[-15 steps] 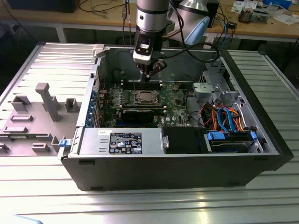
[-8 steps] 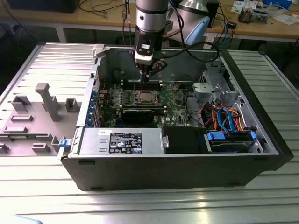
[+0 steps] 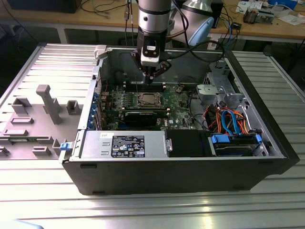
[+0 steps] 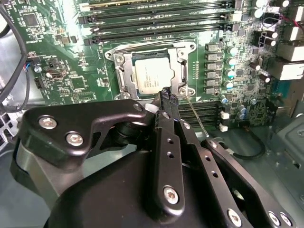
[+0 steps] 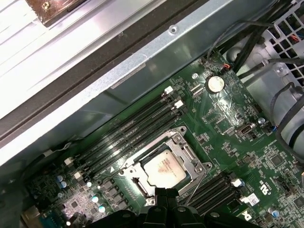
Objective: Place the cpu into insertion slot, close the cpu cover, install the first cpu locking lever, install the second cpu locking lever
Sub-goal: 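Install the first cpu locking lever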
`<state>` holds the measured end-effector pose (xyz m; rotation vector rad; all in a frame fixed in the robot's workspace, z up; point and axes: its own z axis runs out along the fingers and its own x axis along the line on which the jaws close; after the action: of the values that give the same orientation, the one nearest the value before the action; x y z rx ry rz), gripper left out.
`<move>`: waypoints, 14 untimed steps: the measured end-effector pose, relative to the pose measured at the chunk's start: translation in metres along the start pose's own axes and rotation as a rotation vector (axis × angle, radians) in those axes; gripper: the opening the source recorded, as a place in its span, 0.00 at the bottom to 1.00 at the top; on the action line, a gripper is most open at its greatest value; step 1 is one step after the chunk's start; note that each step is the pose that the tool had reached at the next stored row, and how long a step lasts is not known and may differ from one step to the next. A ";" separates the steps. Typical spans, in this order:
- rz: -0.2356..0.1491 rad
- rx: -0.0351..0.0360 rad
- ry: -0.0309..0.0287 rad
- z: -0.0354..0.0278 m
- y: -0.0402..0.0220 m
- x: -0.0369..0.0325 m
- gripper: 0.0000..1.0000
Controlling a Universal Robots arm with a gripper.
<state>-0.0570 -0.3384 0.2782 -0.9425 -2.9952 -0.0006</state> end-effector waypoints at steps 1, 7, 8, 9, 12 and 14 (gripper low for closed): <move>0.000 -0.0027 -0.0024 0.0000 -0.0001 0.0000 0.11; -0.031 -0.0117 -0.0086 0.0001 -0.0007 -0.0001 0.11; -0.043 -0.0124 -0.0093 0.0002 -0.0007 -0.0001 0.11; -0.055 -0.0128 -0.0099 0.0002 -0.0007 -0.0001 0.11; -0.089 -0.0134 -0.0103 0.0003 -0.0007 -0.0001 0.11; -0.113 -0.0136 -0.0105 0.0003 -0.0007 -0.0001 0.11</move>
<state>-0.0573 -0.3390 0.2778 -0.7760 -3.0571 -0.0162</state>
